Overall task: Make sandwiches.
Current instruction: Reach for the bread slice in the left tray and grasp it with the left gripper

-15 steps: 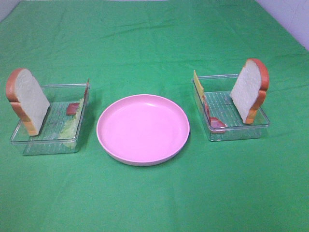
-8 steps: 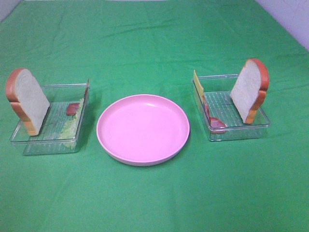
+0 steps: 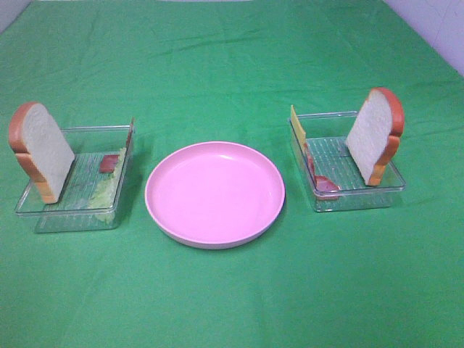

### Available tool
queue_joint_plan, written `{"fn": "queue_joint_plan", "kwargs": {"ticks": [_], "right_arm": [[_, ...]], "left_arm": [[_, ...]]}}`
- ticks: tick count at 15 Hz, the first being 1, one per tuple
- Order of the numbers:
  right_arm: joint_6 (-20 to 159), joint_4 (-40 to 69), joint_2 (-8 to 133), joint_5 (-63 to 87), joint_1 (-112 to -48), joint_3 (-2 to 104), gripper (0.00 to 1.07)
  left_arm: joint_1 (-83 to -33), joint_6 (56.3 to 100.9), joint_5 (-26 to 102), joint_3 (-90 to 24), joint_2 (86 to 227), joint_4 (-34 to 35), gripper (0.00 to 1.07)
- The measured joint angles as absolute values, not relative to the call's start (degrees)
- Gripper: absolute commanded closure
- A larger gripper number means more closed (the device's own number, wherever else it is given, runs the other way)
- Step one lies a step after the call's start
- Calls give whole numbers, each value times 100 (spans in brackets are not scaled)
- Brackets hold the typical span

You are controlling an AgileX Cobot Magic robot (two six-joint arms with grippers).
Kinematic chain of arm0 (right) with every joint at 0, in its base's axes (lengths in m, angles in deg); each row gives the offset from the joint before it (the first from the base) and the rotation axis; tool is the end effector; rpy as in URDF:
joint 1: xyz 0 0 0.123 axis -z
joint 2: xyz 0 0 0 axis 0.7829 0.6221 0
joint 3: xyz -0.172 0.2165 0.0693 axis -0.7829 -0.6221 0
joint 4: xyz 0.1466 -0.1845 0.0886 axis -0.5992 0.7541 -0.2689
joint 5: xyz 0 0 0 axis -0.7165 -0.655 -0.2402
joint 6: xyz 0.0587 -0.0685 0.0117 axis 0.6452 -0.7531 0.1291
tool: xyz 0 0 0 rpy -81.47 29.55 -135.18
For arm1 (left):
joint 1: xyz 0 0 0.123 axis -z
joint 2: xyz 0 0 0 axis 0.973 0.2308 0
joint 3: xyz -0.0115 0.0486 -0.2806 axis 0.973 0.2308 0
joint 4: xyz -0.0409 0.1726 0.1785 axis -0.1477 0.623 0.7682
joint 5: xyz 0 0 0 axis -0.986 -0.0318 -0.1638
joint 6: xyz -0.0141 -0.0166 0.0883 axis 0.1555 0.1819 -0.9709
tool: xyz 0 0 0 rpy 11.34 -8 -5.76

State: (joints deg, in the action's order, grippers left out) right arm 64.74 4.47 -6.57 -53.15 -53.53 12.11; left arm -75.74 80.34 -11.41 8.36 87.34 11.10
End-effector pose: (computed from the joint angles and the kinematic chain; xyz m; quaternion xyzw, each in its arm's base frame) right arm -0.0081 0.0136 0.2788 -0.0894 0.8461 0.0530 0.5228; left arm -0.0061 -0.0049 0.2784 0.0229 0.8489 -0.0275 0.5274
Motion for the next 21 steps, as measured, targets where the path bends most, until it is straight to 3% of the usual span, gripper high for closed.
{"fn": "queue_joint_plan", "kwargs": {"ticks": [13,18,21], "right_arm": [[6474,447,-657,-5315,-5353,1211,29],[6474,447,-657,-5315,-5353,1211,29],[6474,447,-657,-5315,-5353,1211,29]], "left_arm": [[-7574,8034,-705,584,8901,1110,37],[-7574,8275,693,475,10551,1099,37],[-7574,8303,1770,338,12717,1070,37]]}}
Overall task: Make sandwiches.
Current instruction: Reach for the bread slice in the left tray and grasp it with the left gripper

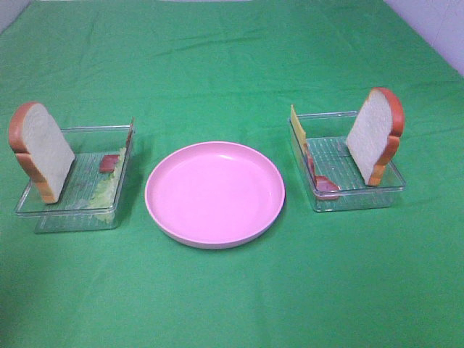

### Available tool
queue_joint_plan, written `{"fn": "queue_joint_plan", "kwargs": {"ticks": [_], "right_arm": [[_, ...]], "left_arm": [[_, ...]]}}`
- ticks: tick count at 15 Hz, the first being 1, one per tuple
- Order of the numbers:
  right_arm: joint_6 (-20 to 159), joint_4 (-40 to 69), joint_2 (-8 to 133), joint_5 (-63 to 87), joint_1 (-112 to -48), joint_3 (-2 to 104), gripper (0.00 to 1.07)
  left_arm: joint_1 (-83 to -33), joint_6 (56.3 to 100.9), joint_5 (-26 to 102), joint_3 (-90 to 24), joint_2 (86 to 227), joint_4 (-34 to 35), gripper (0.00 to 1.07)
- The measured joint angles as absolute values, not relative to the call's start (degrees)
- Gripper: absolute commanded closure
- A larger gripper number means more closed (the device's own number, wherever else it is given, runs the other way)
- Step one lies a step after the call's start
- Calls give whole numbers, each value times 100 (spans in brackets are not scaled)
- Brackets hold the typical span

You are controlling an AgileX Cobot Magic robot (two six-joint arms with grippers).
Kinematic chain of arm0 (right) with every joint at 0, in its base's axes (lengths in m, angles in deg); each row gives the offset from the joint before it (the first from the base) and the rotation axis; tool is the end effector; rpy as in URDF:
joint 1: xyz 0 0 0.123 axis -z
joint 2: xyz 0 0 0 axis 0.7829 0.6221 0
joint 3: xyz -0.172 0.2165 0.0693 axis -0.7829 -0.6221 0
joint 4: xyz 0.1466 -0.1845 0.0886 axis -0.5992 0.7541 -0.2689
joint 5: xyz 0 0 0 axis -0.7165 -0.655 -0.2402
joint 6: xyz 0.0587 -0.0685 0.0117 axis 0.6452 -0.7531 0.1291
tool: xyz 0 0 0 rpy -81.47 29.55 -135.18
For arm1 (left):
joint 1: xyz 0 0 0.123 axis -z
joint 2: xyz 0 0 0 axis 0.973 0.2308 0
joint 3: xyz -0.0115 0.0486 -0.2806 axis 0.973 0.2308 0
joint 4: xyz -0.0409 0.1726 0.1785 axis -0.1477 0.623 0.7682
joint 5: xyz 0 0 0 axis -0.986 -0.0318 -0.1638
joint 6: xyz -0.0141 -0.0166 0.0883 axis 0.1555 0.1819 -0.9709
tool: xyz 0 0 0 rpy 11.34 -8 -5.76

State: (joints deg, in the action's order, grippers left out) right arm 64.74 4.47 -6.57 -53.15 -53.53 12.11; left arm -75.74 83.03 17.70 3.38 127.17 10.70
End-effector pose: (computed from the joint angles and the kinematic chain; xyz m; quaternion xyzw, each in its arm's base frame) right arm -0.0081 0.0136 0.2788 -0.0894 0.8461 0.0530 0.5228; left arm 0.1345 -0.0055 0.3028 -0.0161 0.8744 -0.0381 0.4834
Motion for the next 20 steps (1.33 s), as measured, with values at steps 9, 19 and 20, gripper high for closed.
{"fn": "queue_joint_plan", "kwargs": {"ticks": [9,19,20], "right_arm": [[6474,447,-657,-5315,-5353,1211,29],[6474,447,-657,-5315,-5353,1211,29],[6474,447,-657,-5315,-5353,1211,29]], "left_arm": [[-7574,8309,773,-2206,16945,984,37],[-7574,8309,280,-3862,19294,824,37],[-7574,8309,286,-3862,19403,812,37]]}}
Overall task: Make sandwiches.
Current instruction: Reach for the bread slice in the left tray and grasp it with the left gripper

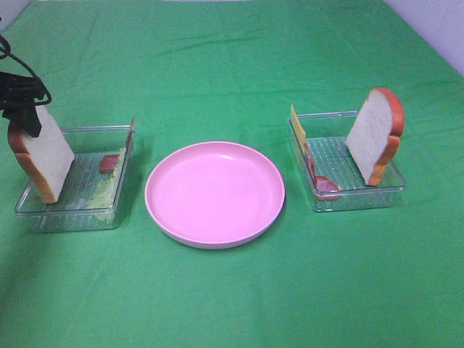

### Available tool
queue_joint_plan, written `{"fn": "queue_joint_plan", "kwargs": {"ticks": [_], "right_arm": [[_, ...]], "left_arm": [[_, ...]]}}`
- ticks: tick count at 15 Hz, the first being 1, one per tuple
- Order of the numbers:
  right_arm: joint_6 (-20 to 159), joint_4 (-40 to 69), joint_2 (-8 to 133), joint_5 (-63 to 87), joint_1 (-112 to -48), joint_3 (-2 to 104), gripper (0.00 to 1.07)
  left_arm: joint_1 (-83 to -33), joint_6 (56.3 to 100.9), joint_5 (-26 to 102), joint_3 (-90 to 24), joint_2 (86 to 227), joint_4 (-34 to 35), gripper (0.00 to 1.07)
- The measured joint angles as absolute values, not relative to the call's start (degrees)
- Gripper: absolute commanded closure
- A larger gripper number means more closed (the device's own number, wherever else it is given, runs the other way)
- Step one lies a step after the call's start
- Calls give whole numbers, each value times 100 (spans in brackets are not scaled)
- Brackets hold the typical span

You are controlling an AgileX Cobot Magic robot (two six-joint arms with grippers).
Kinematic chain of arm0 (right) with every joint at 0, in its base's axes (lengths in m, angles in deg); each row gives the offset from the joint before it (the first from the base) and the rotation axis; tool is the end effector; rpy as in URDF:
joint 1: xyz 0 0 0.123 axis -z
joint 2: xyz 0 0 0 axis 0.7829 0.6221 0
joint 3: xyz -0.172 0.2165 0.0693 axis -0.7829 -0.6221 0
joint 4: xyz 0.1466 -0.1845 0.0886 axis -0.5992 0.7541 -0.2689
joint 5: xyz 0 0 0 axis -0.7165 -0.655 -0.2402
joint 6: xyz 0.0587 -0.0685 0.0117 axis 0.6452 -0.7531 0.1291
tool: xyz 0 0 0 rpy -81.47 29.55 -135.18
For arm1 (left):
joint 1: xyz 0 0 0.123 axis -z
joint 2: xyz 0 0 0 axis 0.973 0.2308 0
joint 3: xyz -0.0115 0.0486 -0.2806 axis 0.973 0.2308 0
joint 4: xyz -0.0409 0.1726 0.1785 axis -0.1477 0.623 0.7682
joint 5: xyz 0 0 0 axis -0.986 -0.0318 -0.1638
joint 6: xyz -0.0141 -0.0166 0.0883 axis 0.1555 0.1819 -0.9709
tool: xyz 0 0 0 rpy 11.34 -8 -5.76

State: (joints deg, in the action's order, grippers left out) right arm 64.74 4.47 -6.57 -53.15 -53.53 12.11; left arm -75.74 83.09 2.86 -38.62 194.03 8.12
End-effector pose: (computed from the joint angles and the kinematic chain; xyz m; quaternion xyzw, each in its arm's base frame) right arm -0.0081 0.0136 0.2788 -0.0894 0.8461 0.0530 0.5228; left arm 0.3804 -0.0136 0.2086 -0.0318 0.9857 -0.0504 0.1573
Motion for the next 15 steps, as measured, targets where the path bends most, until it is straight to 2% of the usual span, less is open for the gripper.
{"fn": "queue_joint_plan", "kwargs": {"ticks": [8,10,15], "right_arm": [[6474,447,-657,-5315,-5353,1211,29],[6474,447,-657,-5315,-5353,1211,29],[6474,447,-657,-5315,-5353,1211,29]], "left_arm": [[-7574,8303,1042,-3862,19638,497,38],[-7574,8303,1042,-3862,19684,469,45],[-7574,8303,1048,-3862,19695,440,95]]}}
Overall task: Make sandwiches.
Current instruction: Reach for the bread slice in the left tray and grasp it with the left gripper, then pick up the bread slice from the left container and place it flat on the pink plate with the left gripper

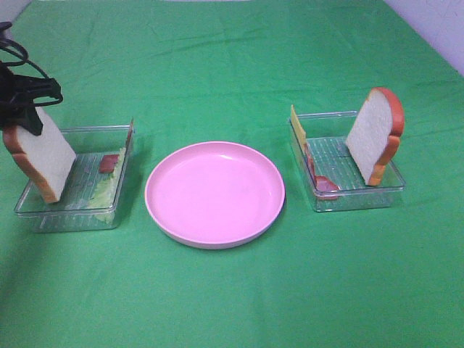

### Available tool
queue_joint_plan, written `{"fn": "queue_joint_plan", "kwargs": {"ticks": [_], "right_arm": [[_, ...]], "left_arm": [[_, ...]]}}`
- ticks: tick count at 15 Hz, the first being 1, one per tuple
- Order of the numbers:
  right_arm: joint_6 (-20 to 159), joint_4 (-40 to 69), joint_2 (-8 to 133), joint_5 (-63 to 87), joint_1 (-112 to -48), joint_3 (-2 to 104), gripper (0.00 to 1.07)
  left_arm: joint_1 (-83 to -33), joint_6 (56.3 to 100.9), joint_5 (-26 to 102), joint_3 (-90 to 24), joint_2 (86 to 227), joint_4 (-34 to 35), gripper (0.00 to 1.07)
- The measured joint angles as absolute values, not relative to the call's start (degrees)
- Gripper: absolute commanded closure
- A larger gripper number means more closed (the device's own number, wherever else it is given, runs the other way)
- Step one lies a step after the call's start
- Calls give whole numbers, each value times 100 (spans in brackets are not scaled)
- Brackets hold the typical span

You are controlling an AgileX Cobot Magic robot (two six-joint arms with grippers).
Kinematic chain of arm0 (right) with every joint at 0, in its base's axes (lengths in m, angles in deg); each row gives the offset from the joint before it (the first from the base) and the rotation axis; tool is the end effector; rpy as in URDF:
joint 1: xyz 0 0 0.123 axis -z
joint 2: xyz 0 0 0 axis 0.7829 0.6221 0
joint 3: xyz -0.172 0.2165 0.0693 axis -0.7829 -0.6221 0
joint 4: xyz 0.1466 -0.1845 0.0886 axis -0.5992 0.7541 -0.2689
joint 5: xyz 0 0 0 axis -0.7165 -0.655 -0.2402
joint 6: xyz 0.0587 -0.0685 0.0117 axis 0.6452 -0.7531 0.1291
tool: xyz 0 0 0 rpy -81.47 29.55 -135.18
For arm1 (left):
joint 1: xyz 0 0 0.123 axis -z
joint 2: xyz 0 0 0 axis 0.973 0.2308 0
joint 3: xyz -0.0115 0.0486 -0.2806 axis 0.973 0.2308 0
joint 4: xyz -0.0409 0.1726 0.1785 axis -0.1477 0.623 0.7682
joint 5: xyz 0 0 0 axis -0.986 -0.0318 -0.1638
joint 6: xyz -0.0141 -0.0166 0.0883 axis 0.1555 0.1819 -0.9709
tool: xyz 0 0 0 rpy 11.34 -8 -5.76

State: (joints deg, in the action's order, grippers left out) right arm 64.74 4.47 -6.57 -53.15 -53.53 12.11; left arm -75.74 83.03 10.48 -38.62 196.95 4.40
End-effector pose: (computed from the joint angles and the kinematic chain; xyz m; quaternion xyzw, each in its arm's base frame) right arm -0.0081 0.0136 0.2788 -0.0894 0.8461 0.0530 0.5228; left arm 0.3959 -0.0165 0.1935 -0.0564 0.9761 -0.0724 0.1968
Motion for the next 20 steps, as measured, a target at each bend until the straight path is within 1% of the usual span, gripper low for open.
{"fn": "queue_joint_plan", "kwargs": {"ticks": [1,3,7,10,12,14,16,17,19,20], "right_arm": [[6474,447,-657,-5315,-5353,1211,29],[6474,447,-657,-5315,-5353,1211,29],[6474,447,-657,-5315,-5353,1211,29],[6474,447,-657,-5315,-5353,1211,29],[6474,447,-657,-5315,-5353,1211,29],[6474,447,-657,-5315,-5353,1211,29],[6474,447,-657,-5315,-5353,1211,29],[6474,447,-657,-5315,-5353,1211,29],[6474,447,-657,-5315,-5353,1211,29],[6474,447,-657,-5315,-5353,1211,29]], "left_arm": [[-7574,8303,1048,-3862,19695,400,107],[-7574,8303,1048,-3862,19695,394,107],[-7574,8269,1014,-3862,19414,108,107],[-7574,8166,956,-3862,18652,-207,107],[-7574,8149,813,-3862,18183,-591,107],[-7574,7707,561,-3862,17850,-1479,107],[-7574,7048,194,-3862,17810,-2436,107],[-7574,6905,103,-3862,17810,-2723,107],[-7574,6178,-184,-3862,17810,-3743,107],[-7528,5834,-201,-3862,17804,-4058,107]]}}
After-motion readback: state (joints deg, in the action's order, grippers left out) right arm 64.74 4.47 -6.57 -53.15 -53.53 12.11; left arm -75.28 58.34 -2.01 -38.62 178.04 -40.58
